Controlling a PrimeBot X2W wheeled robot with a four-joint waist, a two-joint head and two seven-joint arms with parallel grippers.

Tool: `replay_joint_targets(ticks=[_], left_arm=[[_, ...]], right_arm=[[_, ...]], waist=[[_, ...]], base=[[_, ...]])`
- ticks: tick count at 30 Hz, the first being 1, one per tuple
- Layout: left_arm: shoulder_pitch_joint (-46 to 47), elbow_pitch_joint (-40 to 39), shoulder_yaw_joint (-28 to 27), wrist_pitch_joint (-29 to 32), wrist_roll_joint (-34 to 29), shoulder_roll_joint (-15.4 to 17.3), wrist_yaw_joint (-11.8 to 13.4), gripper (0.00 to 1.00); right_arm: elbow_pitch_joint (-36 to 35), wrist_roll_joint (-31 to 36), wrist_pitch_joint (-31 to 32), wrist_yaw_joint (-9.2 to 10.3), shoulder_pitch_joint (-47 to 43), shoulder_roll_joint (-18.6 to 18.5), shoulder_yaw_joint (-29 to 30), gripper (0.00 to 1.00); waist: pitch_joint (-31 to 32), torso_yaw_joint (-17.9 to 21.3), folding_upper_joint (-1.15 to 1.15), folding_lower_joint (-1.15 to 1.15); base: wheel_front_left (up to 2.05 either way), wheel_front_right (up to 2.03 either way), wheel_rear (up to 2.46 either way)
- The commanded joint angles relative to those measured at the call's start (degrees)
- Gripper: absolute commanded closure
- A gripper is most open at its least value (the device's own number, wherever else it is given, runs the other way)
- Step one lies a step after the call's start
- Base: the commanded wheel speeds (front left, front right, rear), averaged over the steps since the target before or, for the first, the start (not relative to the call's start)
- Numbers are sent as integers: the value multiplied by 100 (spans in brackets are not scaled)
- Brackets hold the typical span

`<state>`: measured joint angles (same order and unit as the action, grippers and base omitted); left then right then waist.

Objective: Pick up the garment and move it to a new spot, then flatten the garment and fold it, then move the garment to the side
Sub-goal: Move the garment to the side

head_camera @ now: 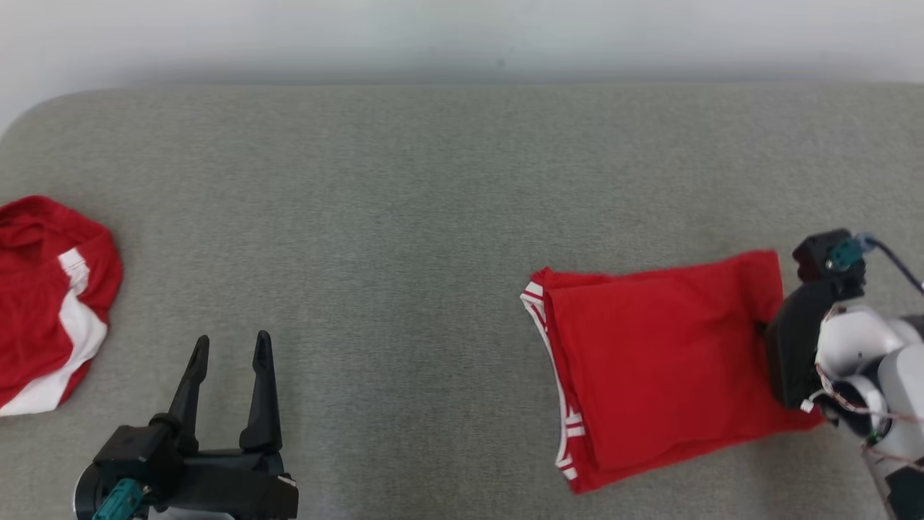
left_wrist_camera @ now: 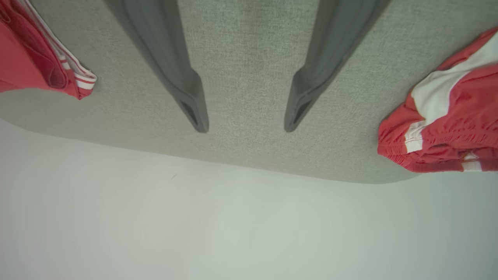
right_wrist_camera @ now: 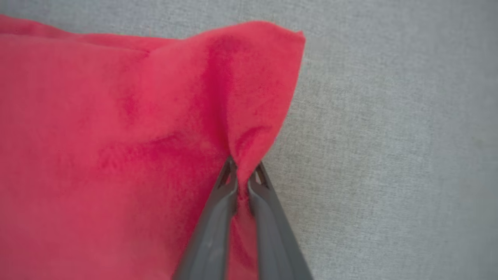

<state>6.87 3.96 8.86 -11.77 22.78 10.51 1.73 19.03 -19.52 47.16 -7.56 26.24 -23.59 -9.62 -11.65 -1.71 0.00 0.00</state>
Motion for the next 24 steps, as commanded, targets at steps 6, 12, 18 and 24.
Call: replay_joint_targets(ticks=[6,12,18,24], left_arm=[[133,-97,64,-16,-89,72,-27,0],[259,-221,130,22,-152,170,-43,0],[425,-394,217,85,-230,224,-53,0],[628,-480,315,188,-285,269,-94,0]], right_arm=[[130,-79,-219,13,533,-305,-25,100],[422,120,-584,13,999,-579,-105,100],[741,206,-992,13,1488,-880,-184,100],[984,263,-1470,13,1832,-1011,-295,100]], waist=[[-412,629,0,0],[-631,1122,0,0],[-914,1510,0,0],[-1167,1768,0,0]], base=[[0,0,0],[0,0,0],[0,0,0],[0,0,0]])
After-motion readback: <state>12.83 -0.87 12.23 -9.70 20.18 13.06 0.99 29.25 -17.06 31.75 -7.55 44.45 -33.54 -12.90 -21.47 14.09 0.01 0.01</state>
